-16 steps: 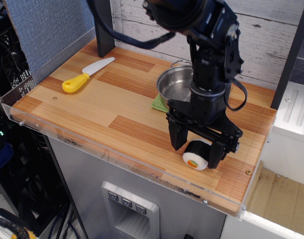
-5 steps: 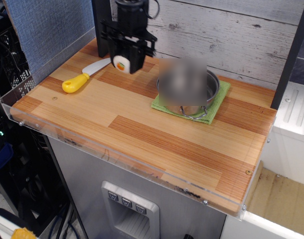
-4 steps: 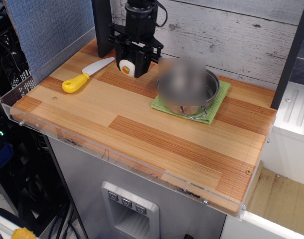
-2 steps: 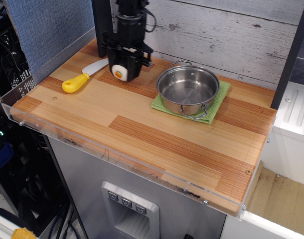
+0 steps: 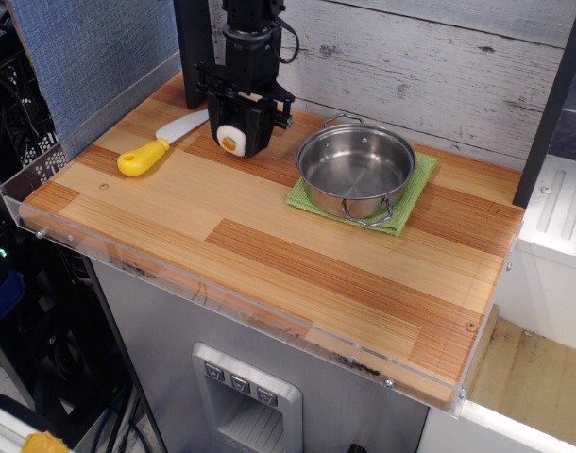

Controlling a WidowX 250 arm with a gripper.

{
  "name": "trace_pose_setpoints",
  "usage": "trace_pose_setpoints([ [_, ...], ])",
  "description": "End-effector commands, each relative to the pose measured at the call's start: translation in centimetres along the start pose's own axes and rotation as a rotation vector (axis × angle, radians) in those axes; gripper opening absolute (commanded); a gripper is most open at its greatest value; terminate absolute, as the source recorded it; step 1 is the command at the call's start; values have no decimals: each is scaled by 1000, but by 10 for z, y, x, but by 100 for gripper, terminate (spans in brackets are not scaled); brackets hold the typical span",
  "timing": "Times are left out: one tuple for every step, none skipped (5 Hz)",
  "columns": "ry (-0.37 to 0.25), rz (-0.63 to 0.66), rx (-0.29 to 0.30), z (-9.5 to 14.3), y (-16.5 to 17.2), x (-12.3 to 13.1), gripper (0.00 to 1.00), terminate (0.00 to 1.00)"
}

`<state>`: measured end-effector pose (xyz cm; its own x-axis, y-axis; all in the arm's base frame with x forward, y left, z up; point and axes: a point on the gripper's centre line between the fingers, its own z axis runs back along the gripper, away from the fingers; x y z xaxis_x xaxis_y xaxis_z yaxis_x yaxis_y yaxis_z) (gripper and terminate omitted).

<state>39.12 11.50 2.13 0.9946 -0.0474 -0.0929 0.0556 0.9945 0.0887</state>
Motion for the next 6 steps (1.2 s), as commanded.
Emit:
trace_pose_setpoints([
  [-55, -29, 43, 34, -10, -5, 100, 0],
  [-85, -30, 39, 59, -11, -15, 100, 0],
  [-93, -24, 15, 88, -21, -36, 100, 0],
  [-94, -22, 3, 105, -31, -54, 100, 0],
  [-100, -19, 15, 113, -46, -66, 100, 0],
  [-154, 2, 35, 120, -57, -75, 100, 0],
])
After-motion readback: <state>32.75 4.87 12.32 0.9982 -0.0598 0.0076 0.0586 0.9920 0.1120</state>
